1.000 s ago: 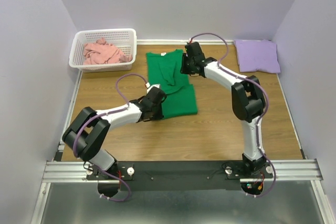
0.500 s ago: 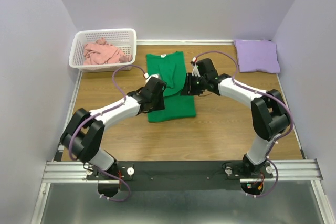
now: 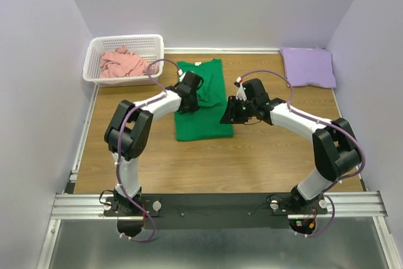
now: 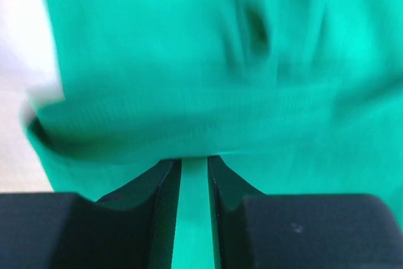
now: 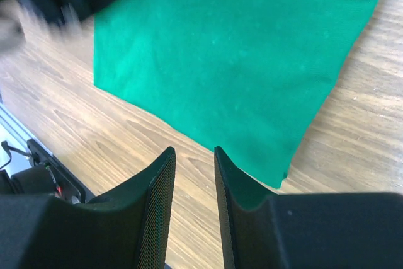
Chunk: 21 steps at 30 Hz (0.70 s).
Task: Fold and stack the t-shirts
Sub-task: Fold the tshirt
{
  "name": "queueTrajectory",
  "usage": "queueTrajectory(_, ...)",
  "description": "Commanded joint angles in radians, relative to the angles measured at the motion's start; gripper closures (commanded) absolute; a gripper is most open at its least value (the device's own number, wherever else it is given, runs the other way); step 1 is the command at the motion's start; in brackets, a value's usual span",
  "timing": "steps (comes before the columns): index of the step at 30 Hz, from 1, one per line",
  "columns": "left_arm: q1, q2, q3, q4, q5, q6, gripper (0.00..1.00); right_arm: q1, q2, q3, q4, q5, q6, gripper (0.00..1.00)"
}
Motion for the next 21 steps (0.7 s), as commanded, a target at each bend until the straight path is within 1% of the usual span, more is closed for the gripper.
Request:
queueTrajectory(1,0.063,0.081,0.137,-0.016,-0.052,0.056,0.66,0.005,-0.027,-0.03,0.022,-0.03,0.011,0.61)
queueTrajectory(2,0.081,0.095,0.159,-0.02,-0.047,0.062,0.62,0.005,-0.028,-0.034,0.024,-0.03,0.012,0.6)
queueTrajectory(4,0.095,0.116,0.22,-0.039,-0.027,0.077,0.59,0.005,-0.025,-0.042,0.027,-0.04,0.011,0.6)
queueTrajectory(7,0.101,0.121,0.254,-0.047,-0.026,0.087,0.55,0.005,-0.016,-0.043,0.028,-0.057,0.007,0.6)
queueTrajectory(9,0.103,0.092,0.23,-0.045,-0.006,0.081,0.48,0.005,-0.01,-0.04,0.039,-0.088,0.011,0.6)
queueTrajectory(10,0.103,0.048,0.211,-0.039,0.008,0.077,0.43,0.005,-0.005,-0.034,0.045,-0.105,0.012,0.6)
queueTrajectory(11,0.103,0.019,0.182,-0.028,0.023,0.074,0.38,0.005,-0.002,-0.031,0.062,-0.12,0.012,0.6)
queueTrajectory(12,0.103,-0.018,0.106,0.002,0.054,0.07,0.32,0.005,0.008,-0.033,0.073,-0.155,0.014,0.6)
queueTrajectory(13,0.103,-0.103,0.06,0.021,0.068,0.062,0.27,0.005,0.015,-0.03,0.083,-0.175,0.014,0.6)
queueTrajectory(14,0.103,-0.151,0.011,0.041,0.082,0.055,0.22,0.005,0.022,-0.03,0.111,-0.2,0.017,0.6)
queueTrajectory(15,0.103,-0.199,-0.039,0.056,0.086,0.045,0.21,0.005,0.031,-0.03,0.123,-0.226,0.018,0.6)
queueTrajectory(16,0.103,-0.248,-0.139,0.088,0.092,0.038,0.21,0.005,0.05,-0.03,0.137,-0.275,0.02,0.6)
queueTrajectory(17,0.103,-0.34,-0.19,0.123,0.097,0.024,0.22,0.005,0.059,-0.033,0.166,-0.299,0.026,0.6)
queueTrajectory(18,0.103,-0.383,-0.24,0.145,0.105,0.024,0.22,0.003,0.068,-0.036,0.181,-0.321,0.027,0.6)
queueTrajectory(19,0.103,-0.459,-0.336,0.162,0.117,0.021,0.24,0.003,0.087,-0.039,0.195,-0.352,0.027,0.6)
queueTrajectory(21,0.103,-0.511,-0.419,0.223,0.141,0.007,0.27,0.0,0.105,-0.049,0.22,-0.375,0.032,0.6)
